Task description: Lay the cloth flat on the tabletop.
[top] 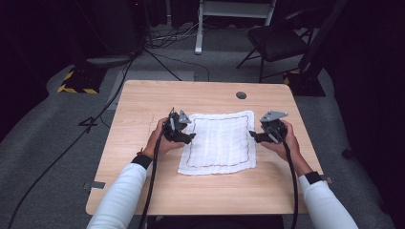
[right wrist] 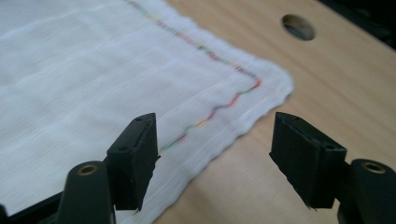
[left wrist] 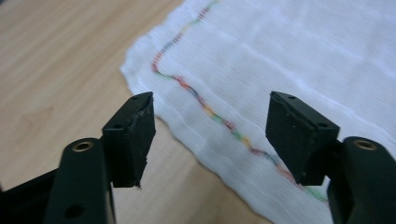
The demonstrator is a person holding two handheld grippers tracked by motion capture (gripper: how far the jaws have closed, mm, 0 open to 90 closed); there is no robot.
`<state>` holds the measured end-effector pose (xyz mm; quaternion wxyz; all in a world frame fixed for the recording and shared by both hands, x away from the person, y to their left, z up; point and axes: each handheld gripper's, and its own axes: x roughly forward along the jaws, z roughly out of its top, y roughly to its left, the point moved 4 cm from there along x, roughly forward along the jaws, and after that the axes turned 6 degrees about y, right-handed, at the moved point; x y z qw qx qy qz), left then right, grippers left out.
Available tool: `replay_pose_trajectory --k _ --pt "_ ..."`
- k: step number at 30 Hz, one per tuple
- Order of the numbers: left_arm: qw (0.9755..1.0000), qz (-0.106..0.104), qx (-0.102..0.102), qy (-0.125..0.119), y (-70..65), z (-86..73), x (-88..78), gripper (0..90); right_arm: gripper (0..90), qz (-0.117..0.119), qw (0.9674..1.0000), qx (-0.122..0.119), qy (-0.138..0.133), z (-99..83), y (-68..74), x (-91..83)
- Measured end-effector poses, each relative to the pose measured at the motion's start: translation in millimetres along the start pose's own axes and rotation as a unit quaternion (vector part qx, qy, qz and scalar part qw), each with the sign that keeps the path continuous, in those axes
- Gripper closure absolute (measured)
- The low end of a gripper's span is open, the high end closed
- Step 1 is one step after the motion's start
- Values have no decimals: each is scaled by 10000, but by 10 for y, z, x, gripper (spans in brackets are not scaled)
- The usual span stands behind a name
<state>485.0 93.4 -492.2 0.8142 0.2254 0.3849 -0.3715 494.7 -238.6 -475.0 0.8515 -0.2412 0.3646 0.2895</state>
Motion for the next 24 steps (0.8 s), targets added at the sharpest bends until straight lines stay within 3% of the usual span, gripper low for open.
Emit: replay_pose_trajectory --k 1,2,7,12,13,15,16,18,19,24 --pt "10000 0 0 0 0 0 0 300 324 0 10000 0 0 0 0 0" --pt "9999 -69 94 33 -91 -57 -21 291 323 127 9998 -86 107 -137 111 -28" --pt "9991 -153 338 192 -266 -217 -36 269 314 372 9985 -244 307 -358 298 -70" --pt "9986 -293 384 237 -351 -334 -60 230 320 433 9981 -351 252 -462 380 -150" --pt "9978 -395 435 303 -400 -384 -75 229 324 545 9979 -331 146 -523 423 -179" --pt "9977 -444 408 296 -413 -398 -79 227 323 530 9977 -380 196 -544 437 -173" --pt "9979 -353 447 310 -440 -443 -82 227 317 469 9974 -441 337 -596 466 -154" --pt "9970 -350 525 438 -459 -493 -73 225 314 534 9969 -401 413 -647 470 -137" --pt "9976 -380 435 393 -462 -506 -74 227 317 523 9972 -370 396 -662 467 -136" --pt "9984 -317 366 288 -488 -556 -95 231 325 561 9972 -145 470 -763 450 -203"
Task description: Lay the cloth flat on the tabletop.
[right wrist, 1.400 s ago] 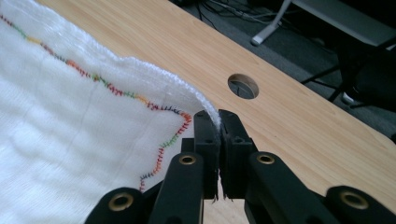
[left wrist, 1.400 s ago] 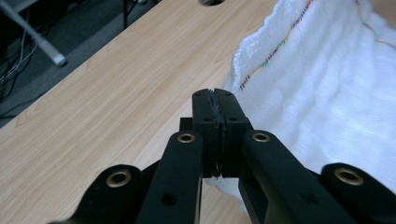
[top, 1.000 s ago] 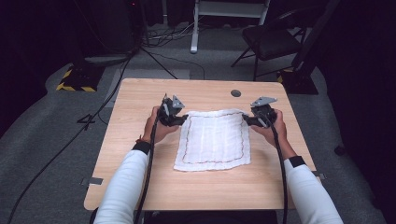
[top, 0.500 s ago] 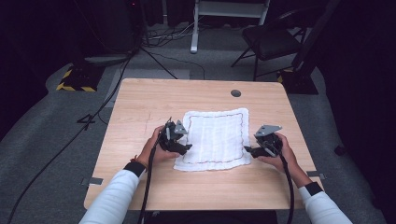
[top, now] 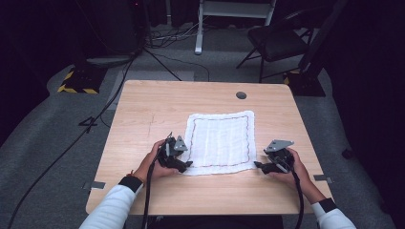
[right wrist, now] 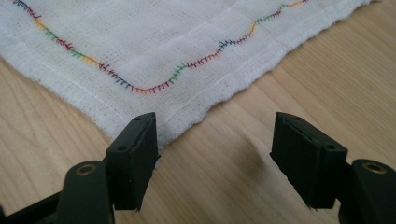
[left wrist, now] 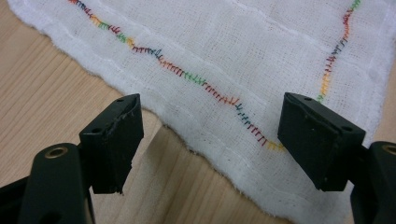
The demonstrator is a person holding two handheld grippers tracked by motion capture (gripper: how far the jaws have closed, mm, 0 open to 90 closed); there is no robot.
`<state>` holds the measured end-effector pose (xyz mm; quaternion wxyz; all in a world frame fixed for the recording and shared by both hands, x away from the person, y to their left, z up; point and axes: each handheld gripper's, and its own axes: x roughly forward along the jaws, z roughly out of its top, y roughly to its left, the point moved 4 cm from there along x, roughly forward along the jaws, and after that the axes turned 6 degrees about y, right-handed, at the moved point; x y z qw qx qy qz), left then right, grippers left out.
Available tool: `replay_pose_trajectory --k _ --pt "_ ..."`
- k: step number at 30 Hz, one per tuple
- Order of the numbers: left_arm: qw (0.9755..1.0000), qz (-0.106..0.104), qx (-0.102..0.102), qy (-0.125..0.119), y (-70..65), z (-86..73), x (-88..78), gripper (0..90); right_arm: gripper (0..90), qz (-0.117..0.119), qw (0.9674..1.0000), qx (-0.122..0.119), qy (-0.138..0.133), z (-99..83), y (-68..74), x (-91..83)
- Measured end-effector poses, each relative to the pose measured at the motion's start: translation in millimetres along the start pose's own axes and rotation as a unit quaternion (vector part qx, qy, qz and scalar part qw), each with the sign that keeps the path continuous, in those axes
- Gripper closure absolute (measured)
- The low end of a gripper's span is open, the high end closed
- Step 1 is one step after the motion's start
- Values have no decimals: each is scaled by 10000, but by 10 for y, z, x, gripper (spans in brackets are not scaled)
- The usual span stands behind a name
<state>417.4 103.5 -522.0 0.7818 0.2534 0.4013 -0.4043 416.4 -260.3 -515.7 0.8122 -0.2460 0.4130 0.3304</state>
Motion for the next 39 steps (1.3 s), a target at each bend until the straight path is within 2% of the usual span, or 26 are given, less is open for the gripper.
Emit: replay_pose_trajectory --k 3,4,5,7,10,12,14,16,17,18,21,24,27,29,30,32,35,39 --pt "10000 16 -13 -29 -15 -17 -7 234 365 4 10000 -5 4 -56 11 -34" --pt "10000 -2 -25 -15 -43 -27 -17 233 403 83 9999 -23 77 -105 22 -81" --pt "10000 31 -1 -51 -64 -33 -20 234 408 67 9999 -34 129 -119 29 -100" --pt "9999 81 26 -69 -85 -38 -27 249 411 -18 9998 -75 197 -159 33 -136" --pt "9996 219 164 -63 -158 -60 -58 250 408 64 9998 73 194 -235 17 -175" --pt "9996 248 150 -41 -167 -67 -67 249 397 81 9997 118 177 -262 7 -187" --pt "9997 212 127 -14 -168 -75 -80 241 374 -52 9999 129 76 -310 -4 -211" --pt "9997 220 73 -31 -149 -74 -75 222 372 16 9996 204 -181 -261 -7 -228" --pt "9997 220 73 -31 -149 -74 -75 213 372 16 9996 204 -181 -261 -7 -228" --pt "9998 187 -10 -57 -128 -76 -63 206 364 -23 9994 158 -315 -165 -13 -222" --pt "9997 210 -78 -87 -103 -80 -64 196 358 -72 9991 84 -413 -34 -10 -148" --pt "9991 355 -125 -183 -84 -76 -80 198 357 39 9987 101 -494 79 0 -59" --pt "9987 412 -155 -239 -57 -78 -94 199 356 49 9990 19 -437 141 20 28" --pt "9987 428 -167 -221 -51 -83 -97 198 352 20 9997 -72 -223 127 39 88" --pt "9987 426 -169 -230 -47 -83 -100 198 359 57 9997 -10 -239 115 40 90" --pt "9988 409 -185 -215 -37 -76 -111 197 355 123 9998 76 -163 84 25 70" --pt "9984 291 -365 -334 12 -62 -154 192 355 181 9997 177 -58 0 -2 17" --pt "9976 383 -415 -403 90 -52 -173 193 353 162 9997 149 59 -123 -11 -77"
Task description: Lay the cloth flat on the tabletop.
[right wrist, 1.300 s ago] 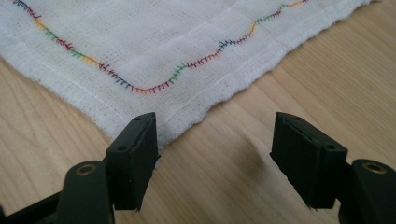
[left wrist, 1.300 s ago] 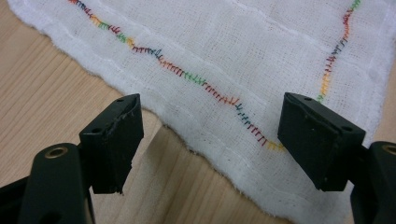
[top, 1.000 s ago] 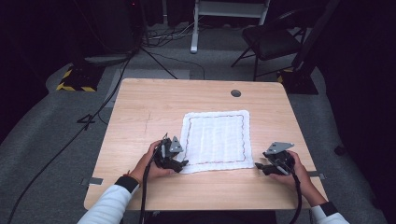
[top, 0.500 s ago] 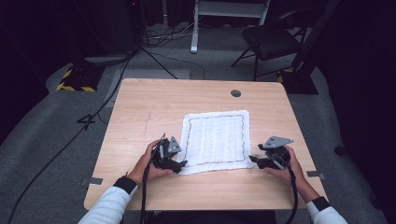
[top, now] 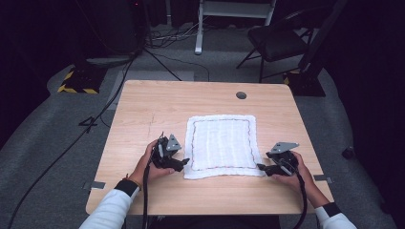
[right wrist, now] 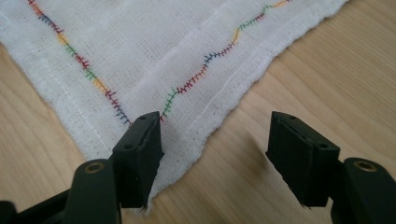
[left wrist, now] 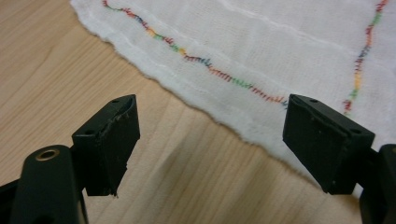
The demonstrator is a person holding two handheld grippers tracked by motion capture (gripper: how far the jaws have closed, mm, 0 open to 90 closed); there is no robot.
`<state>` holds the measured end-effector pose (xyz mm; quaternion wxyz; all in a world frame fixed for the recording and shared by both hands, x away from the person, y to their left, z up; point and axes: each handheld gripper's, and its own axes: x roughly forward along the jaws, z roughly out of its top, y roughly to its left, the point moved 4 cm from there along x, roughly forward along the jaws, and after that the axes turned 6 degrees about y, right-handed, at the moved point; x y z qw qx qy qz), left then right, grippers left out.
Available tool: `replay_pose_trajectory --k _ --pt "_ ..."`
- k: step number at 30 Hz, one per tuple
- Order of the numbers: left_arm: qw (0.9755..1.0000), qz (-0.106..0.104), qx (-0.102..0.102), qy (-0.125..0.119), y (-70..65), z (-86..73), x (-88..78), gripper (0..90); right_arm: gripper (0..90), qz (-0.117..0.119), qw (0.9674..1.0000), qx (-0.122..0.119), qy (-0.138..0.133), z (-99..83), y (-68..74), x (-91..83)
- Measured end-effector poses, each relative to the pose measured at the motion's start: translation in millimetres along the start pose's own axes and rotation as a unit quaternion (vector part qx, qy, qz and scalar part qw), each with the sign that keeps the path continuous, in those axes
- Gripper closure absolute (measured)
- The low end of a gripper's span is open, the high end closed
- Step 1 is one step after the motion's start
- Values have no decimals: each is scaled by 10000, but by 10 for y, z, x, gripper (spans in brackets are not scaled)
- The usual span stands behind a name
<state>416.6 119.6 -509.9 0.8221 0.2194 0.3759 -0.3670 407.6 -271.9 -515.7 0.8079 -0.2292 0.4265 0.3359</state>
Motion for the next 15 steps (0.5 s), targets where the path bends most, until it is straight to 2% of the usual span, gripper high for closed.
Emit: replay_pose_trajectory --k 2,4,7,8,9,10,11,12,15 --pt "10000 78 26 -7 36 24 3 197 338 -87 9999 -55 61 -41 -5 -37" --pt "9999 17 -104 -84 93 69 -1 195 326 -126 9998 -81 87 -64 -7 -62" --pt "9997 31 -183 -153 148 112 -9 195 325 -118 9999 -95 -36 -65 4 -96" --pt "9996 92 -185 -193 201 154 -8 195 325 -109 9996 -148 -206 -31 29 -139" --pt "9993 125 -234 -250 228 176 -2 196 328 -102 9995 -156 -274 -13 42 -152" --pt "9990 263 -202 -292 250 192 5 202 331 -78 9992 -164 -349 14 60 -173" --pt "9990 263 -202 -292 250 192 5 207 331 -78 9992 -164 -349 14 60 -173" --pt "9993 299 -178 -132 315 237 51 197 336 -52 9982 -237 -550 88 115 -211" --pt "9984 410 -299 -264 381 271 77 216 342 -29 9972 -354 -659 152 175 -230"
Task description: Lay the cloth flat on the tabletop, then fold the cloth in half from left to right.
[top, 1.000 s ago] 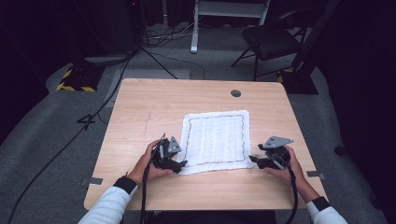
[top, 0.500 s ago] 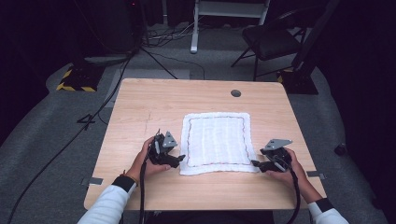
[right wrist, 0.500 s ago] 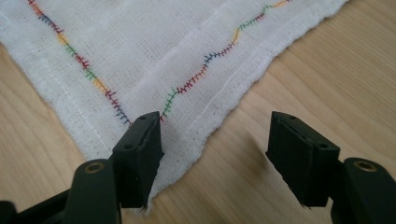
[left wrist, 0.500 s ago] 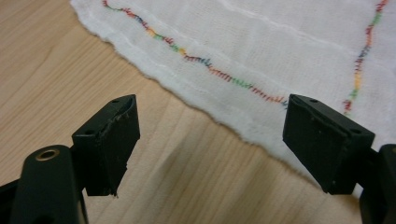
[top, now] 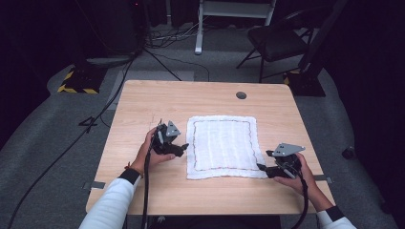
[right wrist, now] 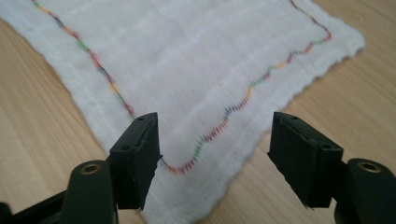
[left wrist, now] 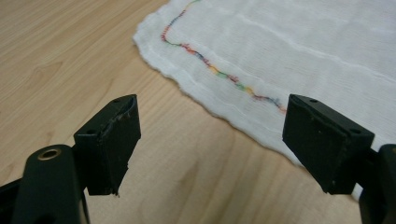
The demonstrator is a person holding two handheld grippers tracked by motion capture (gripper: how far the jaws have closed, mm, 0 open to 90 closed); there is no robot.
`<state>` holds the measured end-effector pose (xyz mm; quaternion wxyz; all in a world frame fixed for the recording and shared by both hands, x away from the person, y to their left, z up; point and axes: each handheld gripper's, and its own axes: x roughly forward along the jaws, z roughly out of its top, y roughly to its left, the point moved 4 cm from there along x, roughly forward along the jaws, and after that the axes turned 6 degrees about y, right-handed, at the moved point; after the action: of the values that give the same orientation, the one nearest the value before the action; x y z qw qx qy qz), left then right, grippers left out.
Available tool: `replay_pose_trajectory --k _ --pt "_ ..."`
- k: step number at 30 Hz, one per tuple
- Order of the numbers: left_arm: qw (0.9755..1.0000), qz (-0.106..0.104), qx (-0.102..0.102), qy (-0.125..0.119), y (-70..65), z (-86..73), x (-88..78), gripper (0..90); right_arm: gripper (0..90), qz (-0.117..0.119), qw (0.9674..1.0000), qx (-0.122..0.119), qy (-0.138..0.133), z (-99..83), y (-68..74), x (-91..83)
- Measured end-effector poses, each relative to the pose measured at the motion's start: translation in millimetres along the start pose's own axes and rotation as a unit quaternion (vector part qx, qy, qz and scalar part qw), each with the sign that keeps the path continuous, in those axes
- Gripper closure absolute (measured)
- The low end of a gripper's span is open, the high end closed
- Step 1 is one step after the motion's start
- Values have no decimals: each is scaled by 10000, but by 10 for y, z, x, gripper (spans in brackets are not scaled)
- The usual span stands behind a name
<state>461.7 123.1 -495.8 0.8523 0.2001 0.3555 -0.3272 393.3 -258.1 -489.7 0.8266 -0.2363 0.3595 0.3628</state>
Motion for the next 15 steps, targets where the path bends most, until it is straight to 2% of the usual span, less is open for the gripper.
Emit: replay_pose_trajectory --k 1,2,4,6,7,11,12,13,14,15 --pt "10000 3 -18 52 45 29 32 202 345 66 9999 -104 -109 92 78 7" --pt "9999 -2 -127 52 125 74 80 199 349 104 9997 -154 -167 135 113 15" --pt "9998 3 -211 50 197 126 135 206 354 168 9993 -238 -242 215 173 39" --pt "9997 35 -221 24 220 147 154 208 360 192 9989 -294 -300 279 216 63" --pt "9997 32 -252 38 285 204 216 206 368 328 9980 -395 -369 387 292 119" --pt "9994 106 -316 80 382 318 362 205 385 571 9957 -597 -419 601 479 284" --pt "9994 106 -316 80 382 318 362 203 385 571 9957 -597 -419 601 479 284" --pt "9990 84 -432 92 417 348 422 203 396 722 9937 -758 -408 732 625 412" --pt "9989 85 -440 99 436 355 440 203 400 759 9931 -790 -406 758 655 439" --pt "9981 33 -601 138 467 372 532 202 405 832 9919 -880 -381 817 734 507"
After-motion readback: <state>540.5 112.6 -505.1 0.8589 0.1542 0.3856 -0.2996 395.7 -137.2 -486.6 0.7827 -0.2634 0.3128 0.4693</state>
